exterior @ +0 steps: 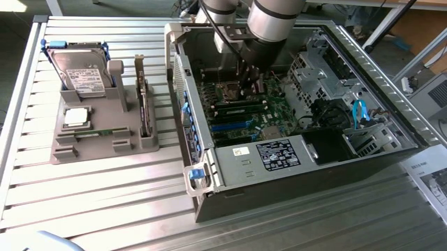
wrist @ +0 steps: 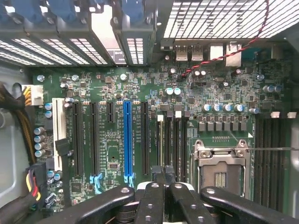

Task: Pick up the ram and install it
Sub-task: 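Press down the ram until it locks into place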

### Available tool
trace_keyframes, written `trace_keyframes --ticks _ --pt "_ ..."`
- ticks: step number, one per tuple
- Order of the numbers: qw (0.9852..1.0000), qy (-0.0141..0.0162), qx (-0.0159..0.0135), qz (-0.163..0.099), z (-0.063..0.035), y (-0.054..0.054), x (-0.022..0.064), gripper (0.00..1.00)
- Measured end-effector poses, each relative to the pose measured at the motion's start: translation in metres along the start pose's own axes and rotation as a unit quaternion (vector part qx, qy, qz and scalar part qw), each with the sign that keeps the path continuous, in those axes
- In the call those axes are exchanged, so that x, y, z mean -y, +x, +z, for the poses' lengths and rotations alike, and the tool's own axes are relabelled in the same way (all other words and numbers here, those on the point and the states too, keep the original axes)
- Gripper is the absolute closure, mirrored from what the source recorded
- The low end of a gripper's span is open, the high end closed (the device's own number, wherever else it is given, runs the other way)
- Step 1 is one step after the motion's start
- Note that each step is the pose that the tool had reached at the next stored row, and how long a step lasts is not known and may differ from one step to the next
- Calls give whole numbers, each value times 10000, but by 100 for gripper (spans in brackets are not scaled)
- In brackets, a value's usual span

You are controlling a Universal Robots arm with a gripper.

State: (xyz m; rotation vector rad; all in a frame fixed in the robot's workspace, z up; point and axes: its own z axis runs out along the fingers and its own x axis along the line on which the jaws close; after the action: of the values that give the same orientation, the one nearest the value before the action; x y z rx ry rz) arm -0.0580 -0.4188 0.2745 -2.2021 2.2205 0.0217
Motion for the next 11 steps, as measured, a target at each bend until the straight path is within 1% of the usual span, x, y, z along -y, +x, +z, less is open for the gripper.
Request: trace_keyframes --ticks 11 --pt "10000 0 -1 0 -225 -4 0 90"
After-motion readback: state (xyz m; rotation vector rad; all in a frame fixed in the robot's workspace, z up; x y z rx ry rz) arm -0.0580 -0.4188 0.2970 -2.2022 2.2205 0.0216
